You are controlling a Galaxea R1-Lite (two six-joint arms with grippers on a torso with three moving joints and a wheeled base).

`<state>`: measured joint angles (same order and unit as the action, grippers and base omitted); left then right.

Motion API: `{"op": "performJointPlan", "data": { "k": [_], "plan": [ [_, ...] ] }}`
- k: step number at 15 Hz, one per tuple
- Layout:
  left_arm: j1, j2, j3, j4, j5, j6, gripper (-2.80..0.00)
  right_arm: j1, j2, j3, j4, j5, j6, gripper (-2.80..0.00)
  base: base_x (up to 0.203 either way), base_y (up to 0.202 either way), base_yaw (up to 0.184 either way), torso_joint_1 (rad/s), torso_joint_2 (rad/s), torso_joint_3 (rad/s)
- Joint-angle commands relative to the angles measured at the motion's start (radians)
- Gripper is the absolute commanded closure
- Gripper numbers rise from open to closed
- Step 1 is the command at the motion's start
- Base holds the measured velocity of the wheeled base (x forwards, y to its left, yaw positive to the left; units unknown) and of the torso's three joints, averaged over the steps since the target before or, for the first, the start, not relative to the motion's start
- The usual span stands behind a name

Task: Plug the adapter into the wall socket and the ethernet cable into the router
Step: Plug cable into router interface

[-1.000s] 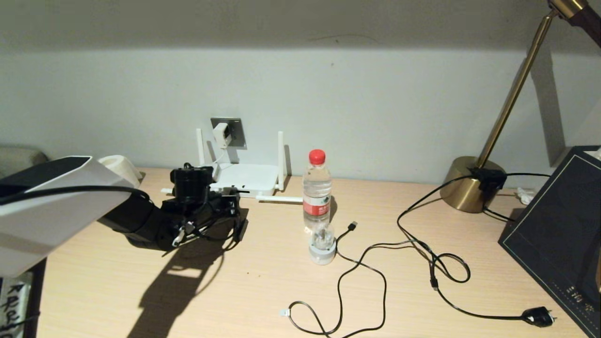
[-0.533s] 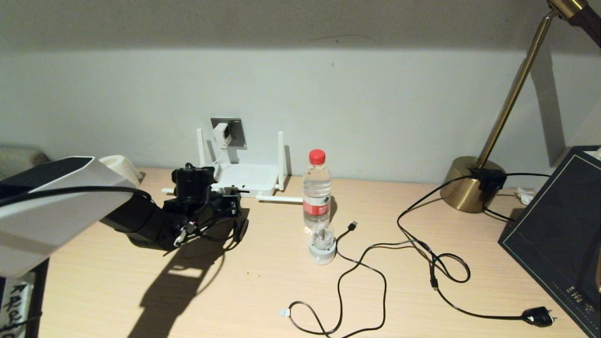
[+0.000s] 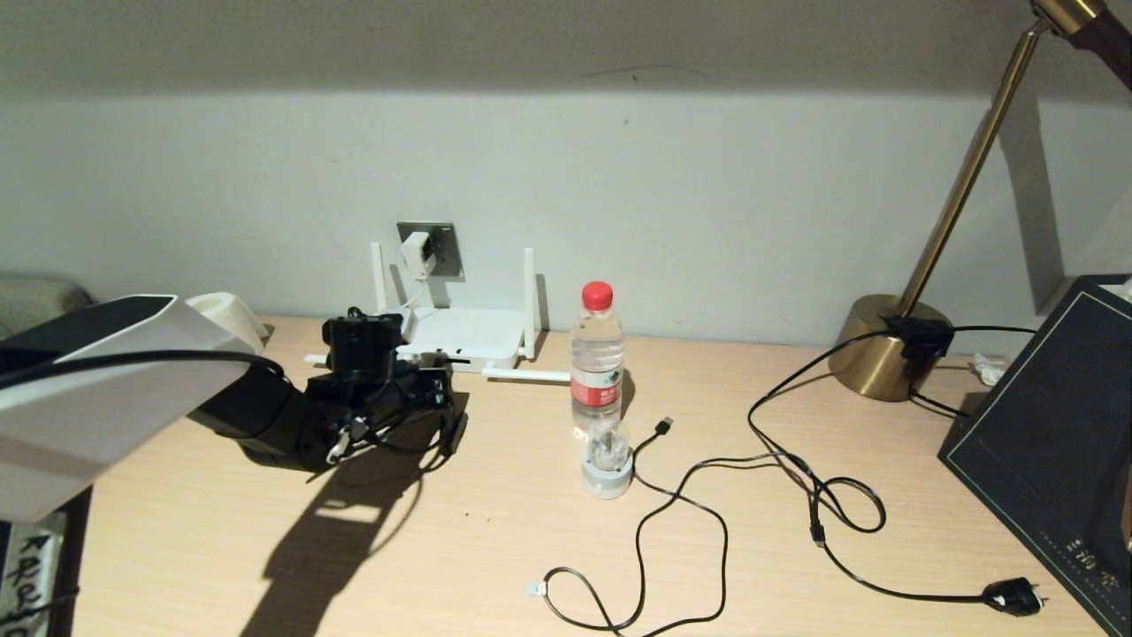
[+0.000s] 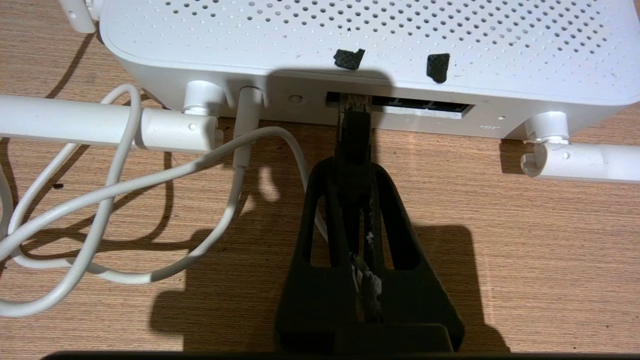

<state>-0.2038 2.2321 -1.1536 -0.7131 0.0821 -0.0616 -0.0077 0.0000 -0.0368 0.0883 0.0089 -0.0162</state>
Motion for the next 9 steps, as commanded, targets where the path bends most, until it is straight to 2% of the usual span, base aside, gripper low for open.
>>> {"op": "performJointPlan", "data": {
  "k": [1,9],
  "plan": [
    [0.001,-0.003,0.002,-0.005,0.001,-0.001,0.00,0.000,0.001,0.000,0.001,0.000,-0.001,0.00,0.000,0.000,0.000,0.000,0.00,0.000],
    [0.009,-0.004,0.014,-0.005,0.001,-0.009,0.00,0.000,0.000,0.000,0.001,0.000,-0.001,0.00,0.000,0.000,0.000,0.000,0.00,0.000]
  ]
}}
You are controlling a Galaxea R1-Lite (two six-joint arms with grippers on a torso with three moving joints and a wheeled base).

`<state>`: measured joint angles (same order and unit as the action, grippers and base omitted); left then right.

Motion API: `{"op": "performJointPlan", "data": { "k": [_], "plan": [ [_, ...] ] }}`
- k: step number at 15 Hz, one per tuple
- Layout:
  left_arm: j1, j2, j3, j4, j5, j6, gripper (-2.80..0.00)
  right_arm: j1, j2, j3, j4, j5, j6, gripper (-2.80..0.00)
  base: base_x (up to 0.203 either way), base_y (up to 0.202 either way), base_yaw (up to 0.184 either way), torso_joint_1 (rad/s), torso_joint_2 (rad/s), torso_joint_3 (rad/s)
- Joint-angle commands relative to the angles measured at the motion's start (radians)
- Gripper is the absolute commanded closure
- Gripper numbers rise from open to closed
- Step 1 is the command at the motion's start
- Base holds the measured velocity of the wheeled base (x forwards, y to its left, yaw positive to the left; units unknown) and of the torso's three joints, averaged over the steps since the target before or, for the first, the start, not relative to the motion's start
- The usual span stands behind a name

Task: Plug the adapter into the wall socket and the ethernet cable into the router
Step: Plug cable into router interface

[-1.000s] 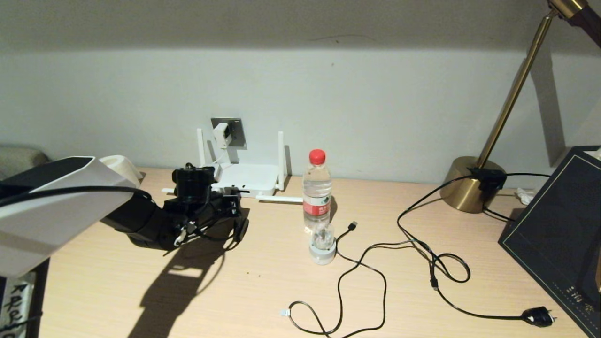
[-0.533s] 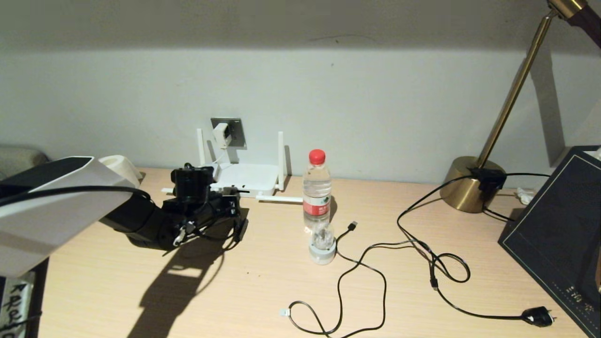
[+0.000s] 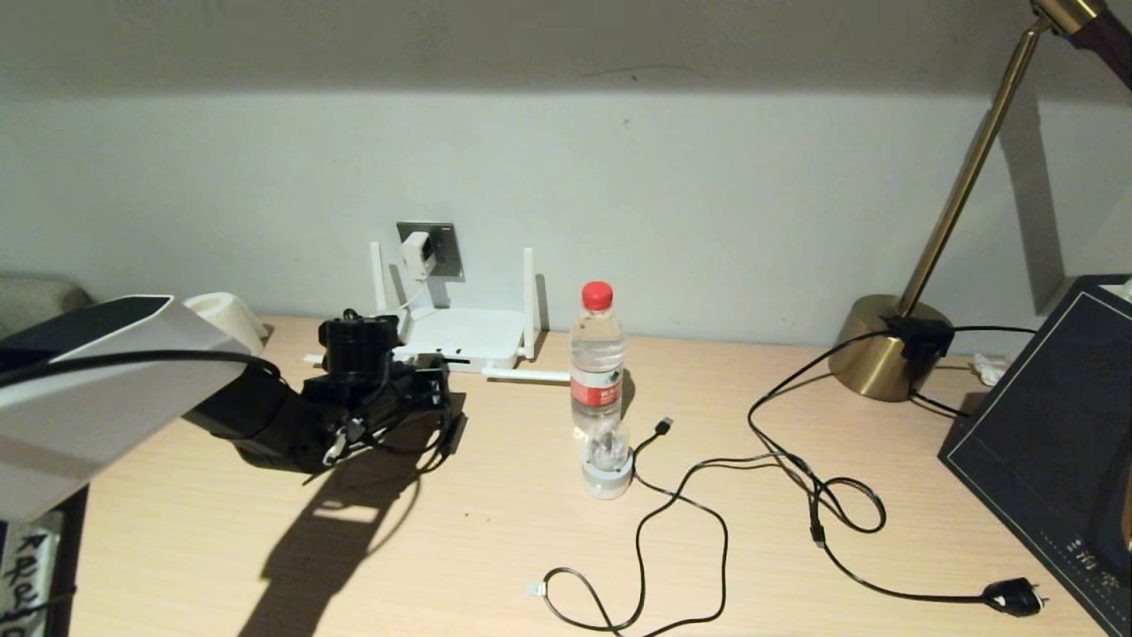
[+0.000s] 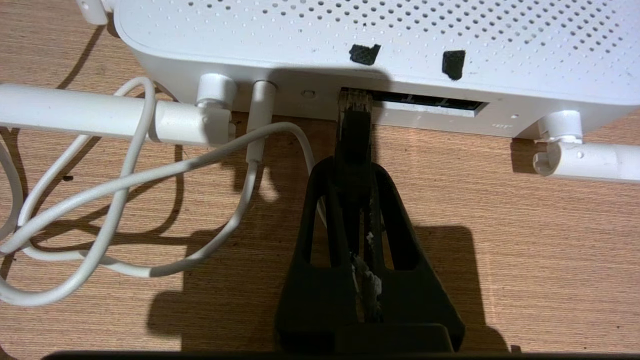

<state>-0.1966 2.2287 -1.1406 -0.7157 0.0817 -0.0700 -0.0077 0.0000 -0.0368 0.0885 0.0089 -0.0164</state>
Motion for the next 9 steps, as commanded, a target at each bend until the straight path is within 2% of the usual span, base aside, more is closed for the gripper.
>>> {"op": "performJointPlan", "data": {
  "k": [1,9],
  "plan": [
    [0.002,0.000,-0.001,-0.002,0.001,-0.001,0.00,-0.001,0.000,0.000,0.000,0.000,0.000,0.00,0.000,0.000,0.000,0.000,0.00,0.000],
    [-0.001,0.023,-0.057,0.010,-0.005,0.003,0.00,0.000,0.001,0.000,0.000,0.000,0.000,0.00,0.000,0.000,0.000,0.000,0.00,0.000]
  ]
}}
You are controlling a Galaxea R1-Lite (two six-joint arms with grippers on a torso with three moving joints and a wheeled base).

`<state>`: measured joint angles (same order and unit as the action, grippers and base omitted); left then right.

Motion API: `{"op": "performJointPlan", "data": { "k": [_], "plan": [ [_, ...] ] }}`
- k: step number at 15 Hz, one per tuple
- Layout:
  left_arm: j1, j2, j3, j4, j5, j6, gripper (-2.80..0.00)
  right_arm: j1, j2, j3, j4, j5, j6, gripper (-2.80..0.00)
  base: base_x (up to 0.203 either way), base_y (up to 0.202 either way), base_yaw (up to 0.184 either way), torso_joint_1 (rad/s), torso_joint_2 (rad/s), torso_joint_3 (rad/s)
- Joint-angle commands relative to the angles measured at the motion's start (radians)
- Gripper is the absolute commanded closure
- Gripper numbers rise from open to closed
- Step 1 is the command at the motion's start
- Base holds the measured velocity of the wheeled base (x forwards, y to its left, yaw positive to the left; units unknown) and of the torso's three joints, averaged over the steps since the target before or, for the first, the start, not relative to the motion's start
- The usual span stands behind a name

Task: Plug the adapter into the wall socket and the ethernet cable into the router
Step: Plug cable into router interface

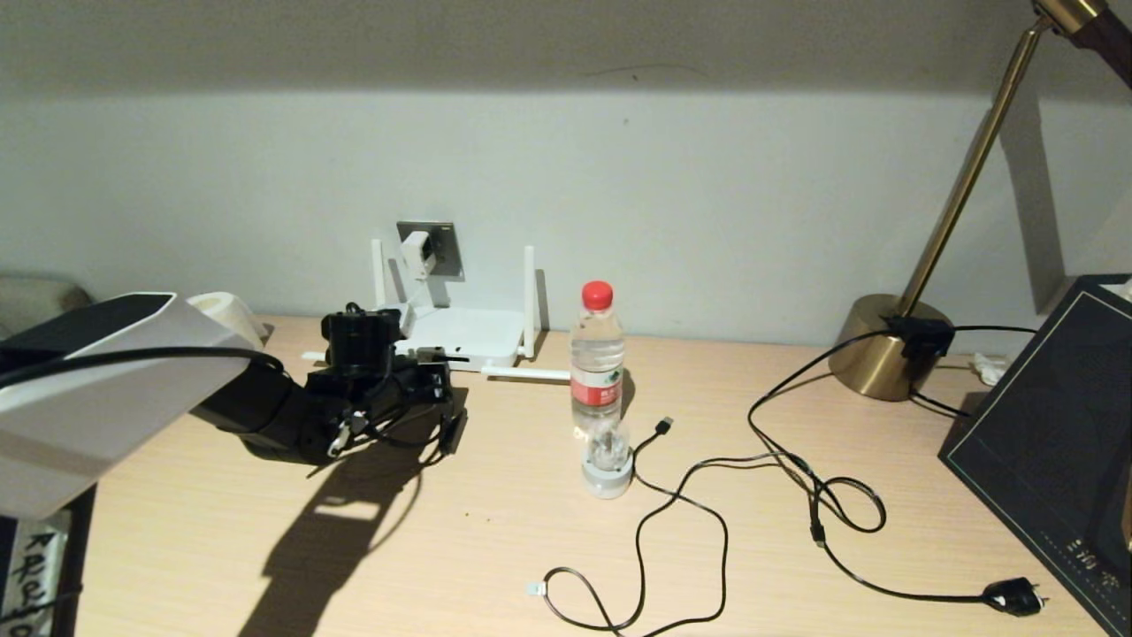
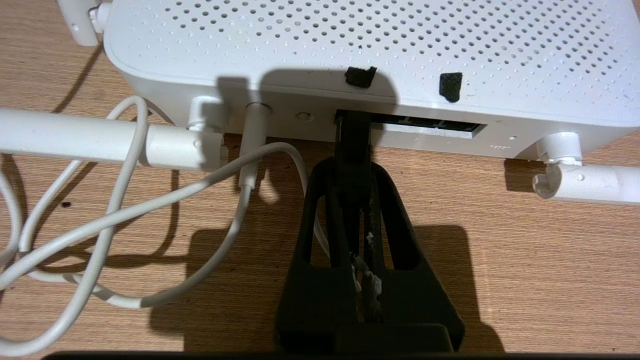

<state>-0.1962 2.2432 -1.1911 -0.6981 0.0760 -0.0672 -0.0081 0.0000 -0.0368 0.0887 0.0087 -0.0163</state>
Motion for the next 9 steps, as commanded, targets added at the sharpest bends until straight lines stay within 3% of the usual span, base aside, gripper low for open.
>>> {"op": "performJointPlan", "data": {
  "k": [1,9],
  "plan": [
    [-0.003,0.009,-0.007,-0.008,0.001,0.000,0.00,0.000,0.000,0.000,0.000,0.001,-0.001,0.00,0.000,0.000,0.000,0.000,0.00,0.000],
    [-0.009,0.009,-0.008,-0.008,0.001,0.000,0.00,0.000,0.001,0.000,0.000,0.001,-0.001,0.00,0.000,0.000,0.000,0.000,0.00,0.000]
  ]
}}
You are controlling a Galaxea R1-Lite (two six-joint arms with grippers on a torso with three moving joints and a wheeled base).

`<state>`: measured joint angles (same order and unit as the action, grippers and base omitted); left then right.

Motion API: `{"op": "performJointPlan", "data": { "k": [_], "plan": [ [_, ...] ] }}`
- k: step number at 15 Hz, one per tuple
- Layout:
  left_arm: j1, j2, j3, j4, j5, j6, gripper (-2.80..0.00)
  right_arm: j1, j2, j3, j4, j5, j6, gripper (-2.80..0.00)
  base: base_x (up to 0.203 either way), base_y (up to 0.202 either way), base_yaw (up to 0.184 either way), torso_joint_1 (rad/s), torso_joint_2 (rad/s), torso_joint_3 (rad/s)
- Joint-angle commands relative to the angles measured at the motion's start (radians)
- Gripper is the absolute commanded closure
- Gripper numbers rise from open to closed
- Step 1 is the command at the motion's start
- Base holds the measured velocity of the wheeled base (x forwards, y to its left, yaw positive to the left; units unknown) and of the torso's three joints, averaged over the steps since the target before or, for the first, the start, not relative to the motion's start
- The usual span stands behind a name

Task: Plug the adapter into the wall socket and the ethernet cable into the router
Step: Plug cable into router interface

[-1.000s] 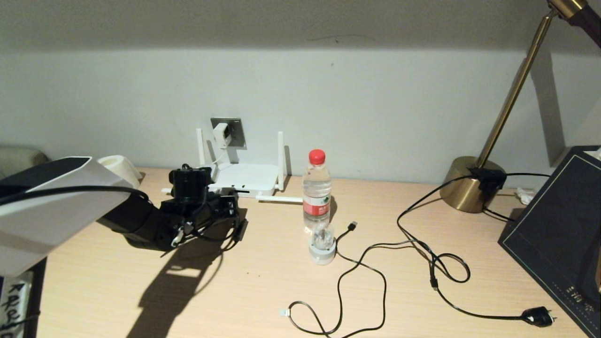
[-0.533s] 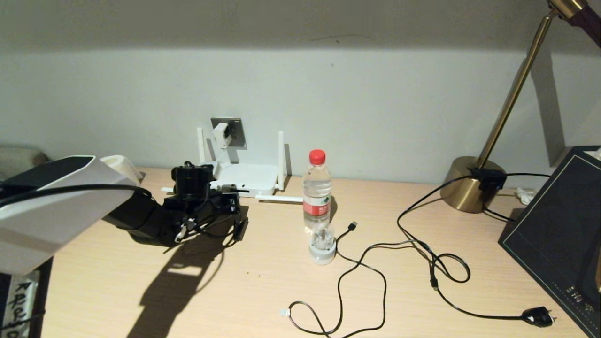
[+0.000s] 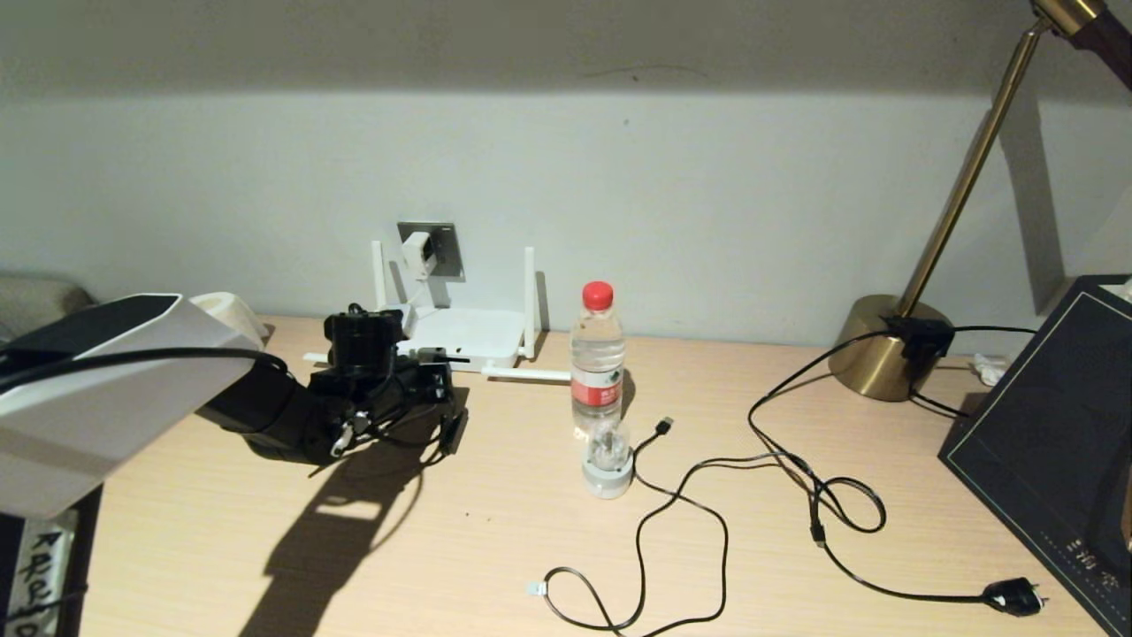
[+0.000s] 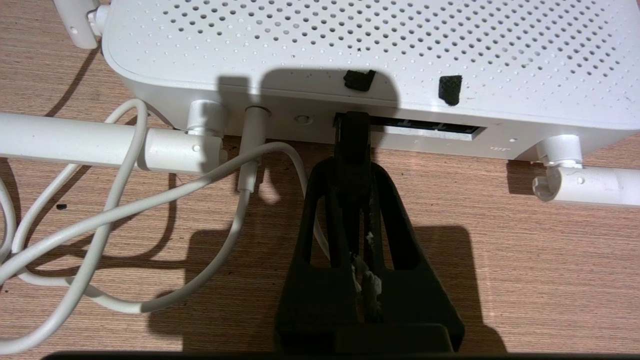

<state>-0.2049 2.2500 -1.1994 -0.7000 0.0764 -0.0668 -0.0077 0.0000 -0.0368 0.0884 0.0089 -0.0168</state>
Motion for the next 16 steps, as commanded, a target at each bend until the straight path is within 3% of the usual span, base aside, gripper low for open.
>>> {"op": "performJointPlan", "data": {
  "k": [1,16],
  "plan": [
    [0.001,0.002,0.000,-0.006,0.000,-0.001,0.00,0.000,0.000,0.000,0.001,0.000,0.000,0.00,0.000,0.000,0.000,0.000,0.00,0.000],
    [0.004,0.002,-0.023,-0.013,0.000,-0.004,0.00,0.000,0.002,0.000,0.001,0.000,0.000,0.00,0.000,0.000,0.000,0.000,0.00,0.000]
  ]
}}
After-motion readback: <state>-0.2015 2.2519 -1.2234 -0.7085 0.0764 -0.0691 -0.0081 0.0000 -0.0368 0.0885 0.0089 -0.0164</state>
